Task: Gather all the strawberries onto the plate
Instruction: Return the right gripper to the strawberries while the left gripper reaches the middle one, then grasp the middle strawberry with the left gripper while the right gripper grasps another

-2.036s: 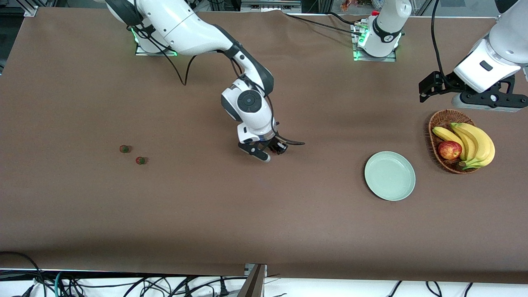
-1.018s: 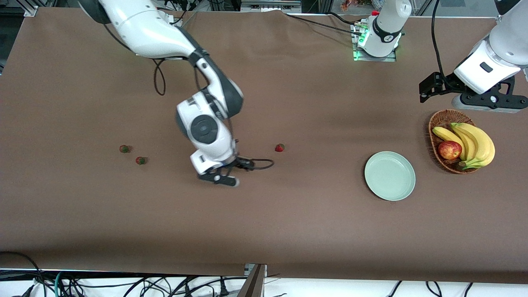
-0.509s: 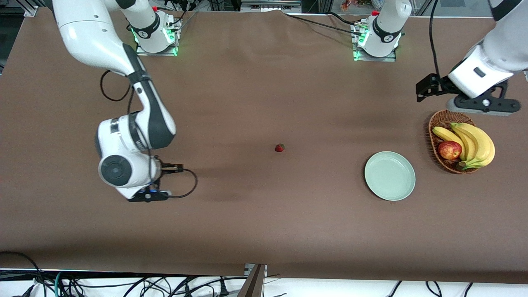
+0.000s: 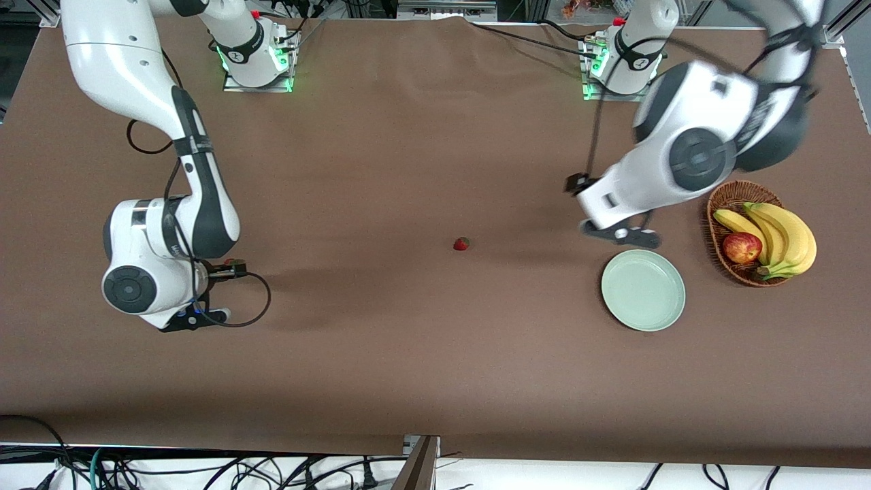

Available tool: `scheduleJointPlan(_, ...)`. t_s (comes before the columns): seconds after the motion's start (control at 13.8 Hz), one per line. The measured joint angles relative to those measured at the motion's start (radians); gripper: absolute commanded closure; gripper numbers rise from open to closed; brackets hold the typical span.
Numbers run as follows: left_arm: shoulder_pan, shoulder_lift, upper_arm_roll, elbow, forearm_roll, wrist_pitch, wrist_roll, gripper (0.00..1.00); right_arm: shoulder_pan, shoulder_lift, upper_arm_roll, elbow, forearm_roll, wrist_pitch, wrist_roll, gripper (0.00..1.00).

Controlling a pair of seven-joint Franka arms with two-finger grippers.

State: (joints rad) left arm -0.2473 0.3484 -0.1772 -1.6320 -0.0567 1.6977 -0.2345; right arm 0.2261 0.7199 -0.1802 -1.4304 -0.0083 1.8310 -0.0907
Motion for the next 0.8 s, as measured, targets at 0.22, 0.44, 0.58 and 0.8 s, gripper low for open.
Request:
scheduleJointPlan(0.22,-0.133,0.112,-0.006,0.000,-0.004,0.205,-0.214,0.00,-0.036,-0.013,-0.001,-0.099,0.056,0.100,-0.055,0.00)
scheduleJointPlan(0.44,-0.222,0.209,-0.005,-0.001,-0.004,0.375,-0.348,0.00,-0.035,-0.043,0.007,-0.188,0.064,0.203,-0.060,0.00)
scheduleJointPlan(0.58,-0.259,0.276,-0.003,0.000,0.004,0.512,-0.392,0.00,-0.032,-0.066,0.010,-0.258,0.064,0.273,-0.060,0.00)
scheduleJointPlan(0.8,-0.278,0.358,0.000,0.001,0.081,0.649,-0.444,0.00,-0.031,-0.087,0.016,-0.349,0.064,0.369,-0.061,0.00)
